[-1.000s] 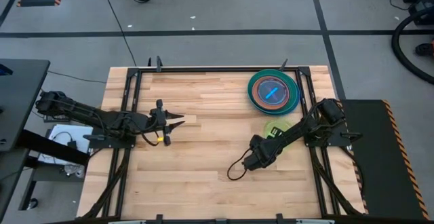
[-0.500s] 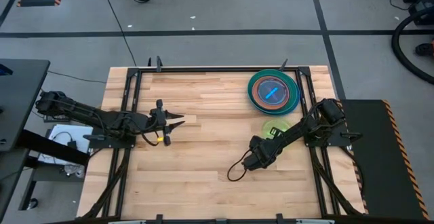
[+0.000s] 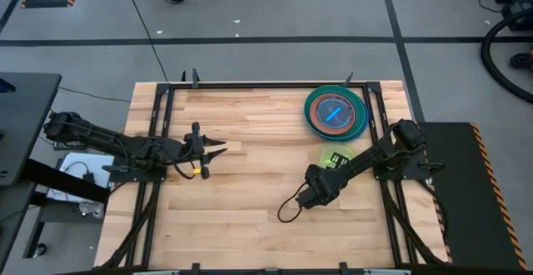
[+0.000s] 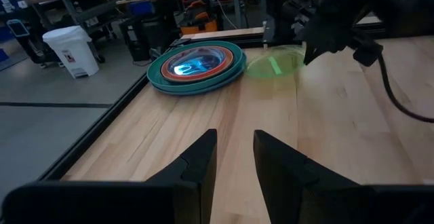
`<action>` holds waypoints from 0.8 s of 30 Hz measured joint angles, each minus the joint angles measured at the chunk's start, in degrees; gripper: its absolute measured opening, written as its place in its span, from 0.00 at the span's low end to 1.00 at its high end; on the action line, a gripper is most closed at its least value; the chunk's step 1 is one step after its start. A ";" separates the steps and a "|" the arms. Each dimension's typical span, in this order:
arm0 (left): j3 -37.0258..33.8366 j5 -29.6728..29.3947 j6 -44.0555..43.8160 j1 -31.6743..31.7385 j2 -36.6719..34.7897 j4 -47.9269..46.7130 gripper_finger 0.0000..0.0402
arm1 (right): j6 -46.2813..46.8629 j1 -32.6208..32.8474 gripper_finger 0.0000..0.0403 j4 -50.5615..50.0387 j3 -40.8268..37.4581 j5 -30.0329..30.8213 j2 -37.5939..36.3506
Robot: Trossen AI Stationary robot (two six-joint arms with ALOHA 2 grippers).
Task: Stack plastic plates
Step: Stack the light green plate on top of the blue plate
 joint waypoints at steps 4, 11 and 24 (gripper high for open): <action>0.00 0.00 -0.02 0.00 -0.01 -0.02 0.26 | -1.26 0.00 0.01 -3.98 4.89 2.75 0.00; 0.00 0.02 -0.38 0.00 -0.01 -0.27 0.26 | -2.96 -0.80 0.01 -8.53 8.27 8.26 -0.09; 0.00 0.02 -1.79 -0.04 -0.01 -0.37 0.26 | -4.67 -1.62 0.01 -18.10 15.43 9.51 -0.09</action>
